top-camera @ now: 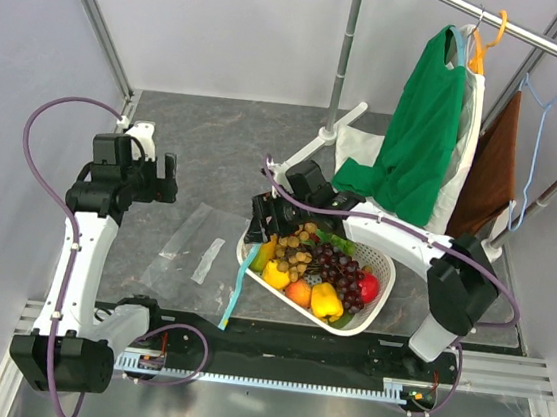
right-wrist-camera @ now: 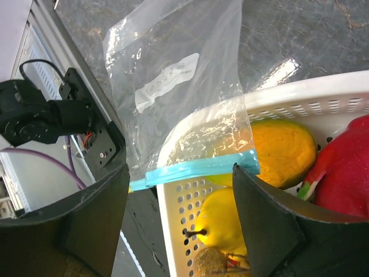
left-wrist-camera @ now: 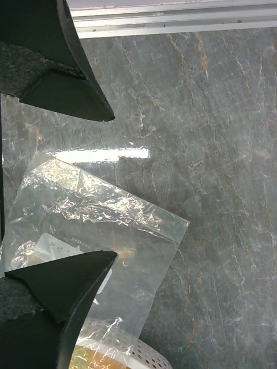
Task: Place the food in the zip-top bag and seal the zipper
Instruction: Pick up the zipper food storage bag at the center of the board.
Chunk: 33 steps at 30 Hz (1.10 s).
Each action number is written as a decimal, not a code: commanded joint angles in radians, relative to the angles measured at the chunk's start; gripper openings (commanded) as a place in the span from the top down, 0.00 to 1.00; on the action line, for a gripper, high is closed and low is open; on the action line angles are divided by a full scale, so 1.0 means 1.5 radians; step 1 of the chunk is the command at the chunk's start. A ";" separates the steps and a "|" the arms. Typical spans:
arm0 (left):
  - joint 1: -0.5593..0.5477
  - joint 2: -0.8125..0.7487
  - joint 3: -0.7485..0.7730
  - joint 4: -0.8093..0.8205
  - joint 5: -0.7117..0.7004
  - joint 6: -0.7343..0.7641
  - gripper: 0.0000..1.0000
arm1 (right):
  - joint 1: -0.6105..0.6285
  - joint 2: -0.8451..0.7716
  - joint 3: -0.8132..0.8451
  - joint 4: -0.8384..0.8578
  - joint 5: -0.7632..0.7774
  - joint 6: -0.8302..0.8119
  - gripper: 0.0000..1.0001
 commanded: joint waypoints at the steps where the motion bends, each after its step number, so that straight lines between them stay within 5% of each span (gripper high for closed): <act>1: -0.002 -0.005 0.015 0.024 -0.013 -0.038 0.00 | -0.001 0.025 0.005 0.030 0.005 0.047 0.22; 15: -0.002 0.004 0.008 0.028 -0.008 -0.037 0.00 | -0.019 -0.015 0.047 -0.017 -0.005 -0.001 0.24; 27: -0.002 0.006 0.003 0.035 -0.012 -0.040 0.00 | -0.058 0.081 0.094 -0.047 -0.021 0.003 0.26; 33: -0.002 0.006 -0.005 0.042 -0.020 -0.033 0.00 | -0.053 0.116 0.097 -0.039 -0.108 0.045 0.41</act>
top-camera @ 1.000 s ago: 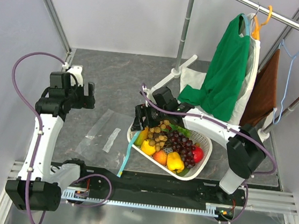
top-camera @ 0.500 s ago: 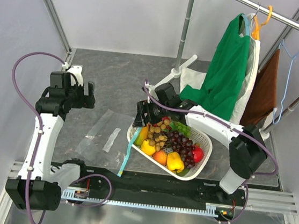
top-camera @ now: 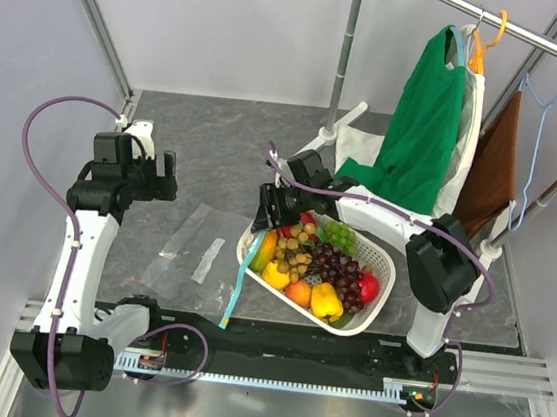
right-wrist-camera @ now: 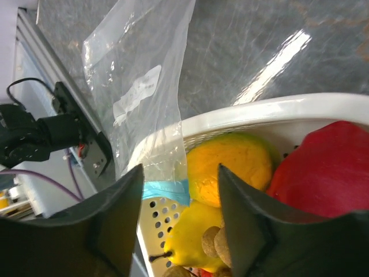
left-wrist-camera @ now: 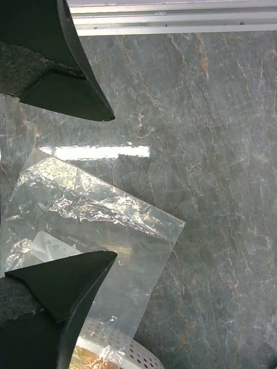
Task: Place the food in the zip-top bag and seal the zipper
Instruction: Pick up the zipper food storage bag at the center of the board.
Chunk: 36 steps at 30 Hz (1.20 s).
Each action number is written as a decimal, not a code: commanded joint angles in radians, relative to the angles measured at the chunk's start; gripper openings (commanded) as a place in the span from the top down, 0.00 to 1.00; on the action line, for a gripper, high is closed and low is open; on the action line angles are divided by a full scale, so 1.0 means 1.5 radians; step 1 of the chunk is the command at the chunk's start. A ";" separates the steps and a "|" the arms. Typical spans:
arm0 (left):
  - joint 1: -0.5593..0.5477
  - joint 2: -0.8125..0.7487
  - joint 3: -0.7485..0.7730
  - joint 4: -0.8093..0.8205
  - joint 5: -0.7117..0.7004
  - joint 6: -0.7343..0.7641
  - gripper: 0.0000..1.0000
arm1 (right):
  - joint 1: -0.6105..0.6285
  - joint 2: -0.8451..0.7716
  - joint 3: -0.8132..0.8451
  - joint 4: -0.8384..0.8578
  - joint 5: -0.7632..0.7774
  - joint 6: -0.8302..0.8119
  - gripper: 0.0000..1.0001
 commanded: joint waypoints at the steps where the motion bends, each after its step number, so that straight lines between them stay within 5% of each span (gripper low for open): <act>1: -0.002 0.000 -0.008 0.032 -0.009 -0.012 0.00 | 0.008 0.015 0.021 0.006 -0.079 0.037 0.45; 9: -0.002 -0.008 -0.019 0.038 0.064 0.026 0.01 | 0.010 0.018 0.066 0.067 -0.131 0.122 1.00; 20: -0.036 -0.052 -0.072 0.091 0.231 0.082 0.05 | -0.014 0.054 0.081 0.326 -0.066 0.401 1.00; 28: -0.123 -0.095 -0.140 0.155 0.295 0.170 0.18 | -0.014 0.073 0.085 0.335 -0.060 0.440 1.00; 36: -0.138 -0.071 -0.153 0.150 0.248 0.213 0.27 | -0.021 0.064 0.074 0.332 -0.075 0.442 1.00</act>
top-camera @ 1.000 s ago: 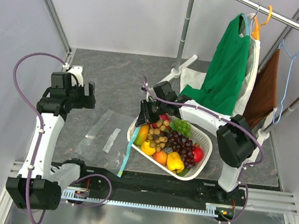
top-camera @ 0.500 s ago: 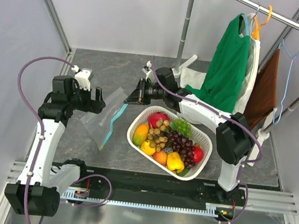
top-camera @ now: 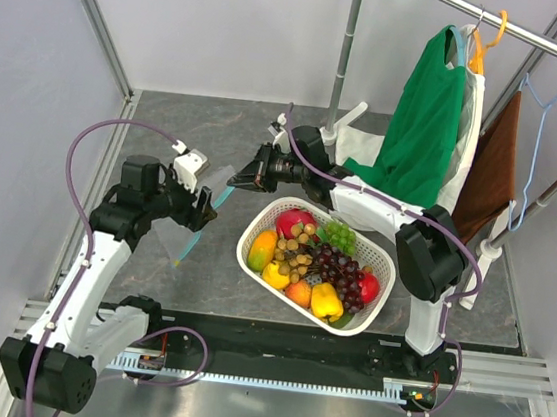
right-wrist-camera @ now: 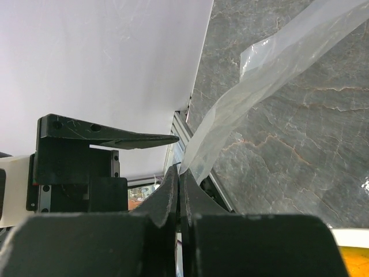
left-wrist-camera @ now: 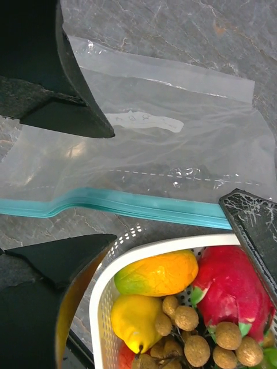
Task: Place the food in the zip-top bag and seal the zipper
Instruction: Pick up the zipper food storage bag at the center of the board.
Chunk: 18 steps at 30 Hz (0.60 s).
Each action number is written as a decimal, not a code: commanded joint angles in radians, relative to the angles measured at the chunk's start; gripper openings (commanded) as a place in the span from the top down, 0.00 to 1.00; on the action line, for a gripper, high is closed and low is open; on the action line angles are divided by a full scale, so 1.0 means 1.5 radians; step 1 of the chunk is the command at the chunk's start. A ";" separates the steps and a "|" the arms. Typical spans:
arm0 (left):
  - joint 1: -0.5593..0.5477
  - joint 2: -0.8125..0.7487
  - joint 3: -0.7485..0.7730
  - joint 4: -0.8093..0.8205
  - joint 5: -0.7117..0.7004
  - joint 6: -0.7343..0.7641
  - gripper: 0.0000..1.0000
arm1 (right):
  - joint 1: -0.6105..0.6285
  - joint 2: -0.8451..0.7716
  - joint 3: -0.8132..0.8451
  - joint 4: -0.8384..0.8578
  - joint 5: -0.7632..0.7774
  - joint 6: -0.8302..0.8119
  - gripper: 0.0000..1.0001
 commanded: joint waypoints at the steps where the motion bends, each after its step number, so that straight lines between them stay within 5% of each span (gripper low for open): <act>1: -0.003 0.004 -0.001 0.013 -0.022 0.066 0.28 | -0.004 -0.009 -0.006 0.026 -0.008 0.011 1.00; 8: -0.003 -0.037 0.001 -0.055 -0.028 0.091 0.33 | -0.013 -0.010 -0.008 0.011 -0.012 -0.002 1.00; 18: -0.003 -0.020 0.028 -0.017 -0.018 0.045 0.45 | -0.014 -0.014 -0.013 0.006 -0.011 -0.004 1.00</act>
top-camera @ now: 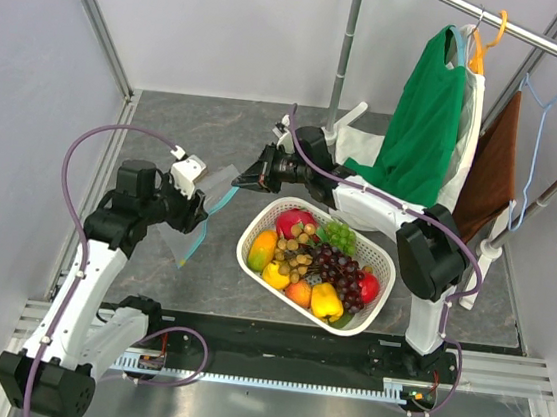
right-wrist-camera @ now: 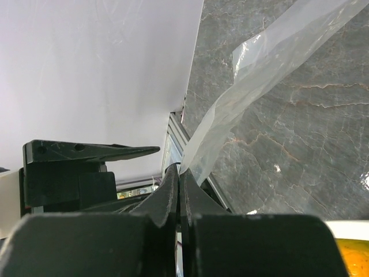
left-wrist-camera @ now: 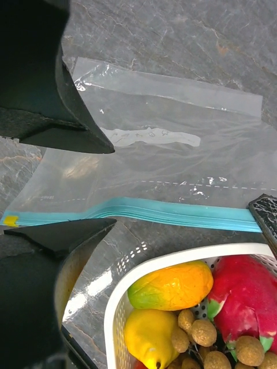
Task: Place the food in the zip-top bag and seal the zipper
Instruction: Pick up the zipper food storage bag at the center of the board, then open the zipper of the food storage bag.
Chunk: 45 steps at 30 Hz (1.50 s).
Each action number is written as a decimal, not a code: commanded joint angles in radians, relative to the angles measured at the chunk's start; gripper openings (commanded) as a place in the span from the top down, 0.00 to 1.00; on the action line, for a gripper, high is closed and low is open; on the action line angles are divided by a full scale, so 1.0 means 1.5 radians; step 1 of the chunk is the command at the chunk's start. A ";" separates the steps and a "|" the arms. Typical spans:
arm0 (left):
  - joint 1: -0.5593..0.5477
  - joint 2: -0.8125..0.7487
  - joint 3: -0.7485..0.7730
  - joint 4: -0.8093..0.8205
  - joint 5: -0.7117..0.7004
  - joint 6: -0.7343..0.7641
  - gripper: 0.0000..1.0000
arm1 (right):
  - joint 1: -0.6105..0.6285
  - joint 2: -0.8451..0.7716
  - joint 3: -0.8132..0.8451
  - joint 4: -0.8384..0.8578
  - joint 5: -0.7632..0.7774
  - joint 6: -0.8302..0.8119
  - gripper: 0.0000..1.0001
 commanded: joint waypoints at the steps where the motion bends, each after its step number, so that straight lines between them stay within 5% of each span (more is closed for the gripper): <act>1: -0.003 0.024 0.030 0.025 0.009 -0.011 0.46 | 0.000 -0.015 0.000 0.012 -0.007 -0.003 1.00; 26: -0.009 0.035 0.032 0.016 0.029 0.012 0.46 | 0.000 -0.020 -0.005 0.008 -0.007 -0.001 1.00; 45: -0.010 0.061 0.022 0.059 -0.109 0.018 0.57 | 0.001 -0.024 -0.015 0.013 -0.025 0.009 1.00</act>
